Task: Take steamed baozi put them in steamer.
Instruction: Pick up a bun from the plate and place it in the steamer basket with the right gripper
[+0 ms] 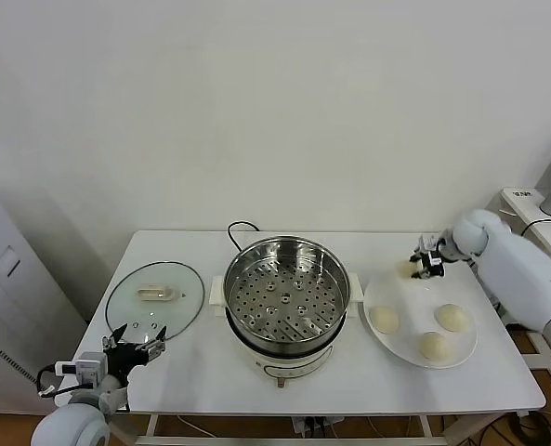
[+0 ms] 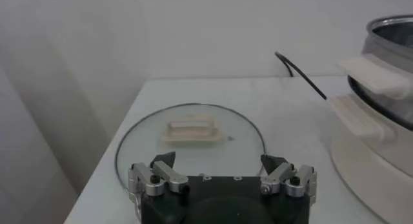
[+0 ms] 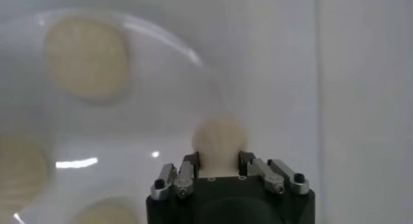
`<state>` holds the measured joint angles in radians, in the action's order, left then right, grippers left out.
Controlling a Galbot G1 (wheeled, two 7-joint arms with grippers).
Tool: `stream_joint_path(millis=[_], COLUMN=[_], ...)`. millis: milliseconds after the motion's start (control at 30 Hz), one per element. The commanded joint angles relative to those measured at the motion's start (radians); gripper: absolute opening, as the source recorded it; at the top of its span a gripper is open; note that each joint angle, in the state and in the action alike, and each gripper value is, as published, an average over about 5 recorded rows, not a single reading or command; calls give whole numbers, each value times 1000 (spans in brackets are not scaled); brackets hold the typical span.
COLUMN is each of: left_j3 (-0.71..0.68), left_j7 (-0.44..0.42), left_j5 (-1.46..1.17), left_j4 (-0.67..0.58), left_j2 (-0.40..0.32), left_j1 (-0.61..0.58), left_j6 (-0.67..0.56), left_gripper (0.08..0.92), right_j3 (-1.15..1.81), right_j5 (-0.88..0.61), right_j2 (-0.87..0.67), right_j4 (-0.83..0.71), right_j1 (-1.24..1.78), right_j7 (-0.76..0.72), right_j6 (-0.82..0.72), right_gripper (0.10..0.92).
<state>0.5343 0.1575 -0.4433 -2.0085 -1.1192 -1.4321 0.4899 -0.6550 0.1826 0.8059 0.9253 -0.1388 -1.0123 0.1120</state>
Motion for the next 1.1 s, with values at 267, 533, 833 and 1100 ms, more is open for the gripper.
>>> stream_joint_path(millis=[267,533,833,1100], left_j3=[-9,-15,-16,-16], left_j7=[-1,-2,-4,-5], left_j5=[5,8,11,12], left_j4=[-4,-2,7,11], left_j2=[3,2,-4,-3], left_j1=[-1,-2,-1,-2], left_j6=[0,-1,-4,-5], left_gripper=[823,823,823,823], right_j3=[-309,-362,-332,-264], right_j5=[-309,-290,-38,166], right_j2=[116,291,372,383], right_j4=[141,93,139,174], right_j1=[-424,-465,-407,-289], right_j7=[-132,-215,-231,-228], right_j6=[306,616,761,761], right_gripper=[399,415,416,416])
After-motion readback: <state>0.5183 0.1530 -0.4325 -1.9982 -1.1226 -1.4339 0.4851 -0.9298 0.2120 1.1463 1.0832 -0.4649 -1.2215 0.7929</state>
